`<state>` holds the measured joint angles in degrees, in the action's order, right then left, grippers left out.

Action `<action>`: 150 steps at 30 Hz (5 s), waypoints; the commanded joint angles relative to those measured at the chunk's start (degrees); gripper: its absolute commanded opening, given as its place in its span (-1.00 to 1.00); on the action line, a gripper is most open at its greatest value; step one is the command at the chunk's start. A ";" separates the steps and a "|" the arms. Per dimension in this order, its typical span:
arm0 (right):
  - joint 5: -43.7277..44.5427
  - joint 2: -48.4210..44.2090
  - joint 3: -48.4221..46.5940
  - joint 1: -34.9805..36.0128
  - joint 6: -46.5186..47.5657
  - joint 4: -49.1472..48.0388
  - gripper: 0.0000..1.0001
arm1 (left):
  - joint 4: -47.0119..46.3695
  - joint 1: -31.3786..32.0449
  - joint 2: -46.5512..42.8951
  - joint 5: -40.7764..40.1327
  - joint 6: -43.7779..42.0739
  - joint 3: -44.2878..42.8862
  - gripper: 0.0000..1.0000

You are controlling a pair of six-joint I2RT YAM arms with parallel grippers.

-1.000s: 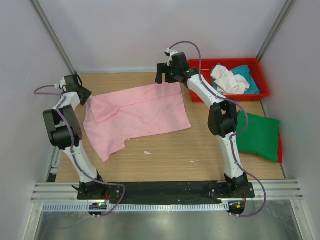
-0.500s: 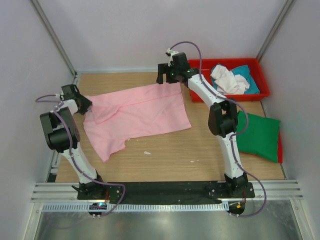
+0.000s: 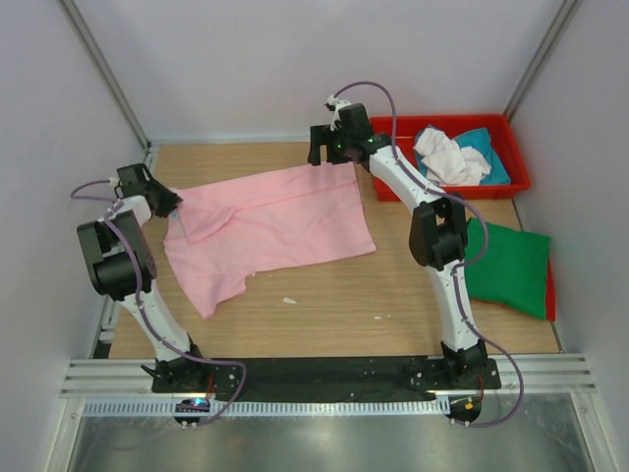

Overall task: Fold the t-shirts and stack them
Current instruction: Fold the tshirt

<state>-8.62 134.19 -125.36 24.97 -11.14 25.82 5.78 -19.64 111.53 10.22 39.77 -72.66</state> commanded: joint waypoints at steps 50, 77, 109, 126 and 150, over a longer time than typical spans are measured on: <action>0.71 0.55 -2.96 1.04 0.33 4.76 0.88 | 20.41 1.17 -18.86 -7.58 2.50 1.81 0.58; 8.18 -27.22 28.94 1.22 -3.89 4.67 0.89 | 29.64 25.79 -10.54 -20.06 -10.15 -2.04 0.29; 2.65 -29.61 37.73 7.88 -6.61 -4.36 0.89 | 29.55 25.79 -4.73 -21.65 -16.92 -10.21 -0.99; 11.87 -10.29 32.12 27.67 -13.82 -27.41 0.82 | 35.62 24.57 -9.13 -17.43 -14.81 -8.73 -0.99; 26.02 10.13 8.91 32.42 -10.75 -29.60 0.70 | 30.17 19.99 -10.80 -4.59 -11.64 -4.68 -0.99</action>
<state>13.65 144.05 -113.06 57.06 -23.38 -3.11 36.47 0.78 101.82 3.29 28.10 -77.43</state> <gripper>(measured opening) 0.856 0.005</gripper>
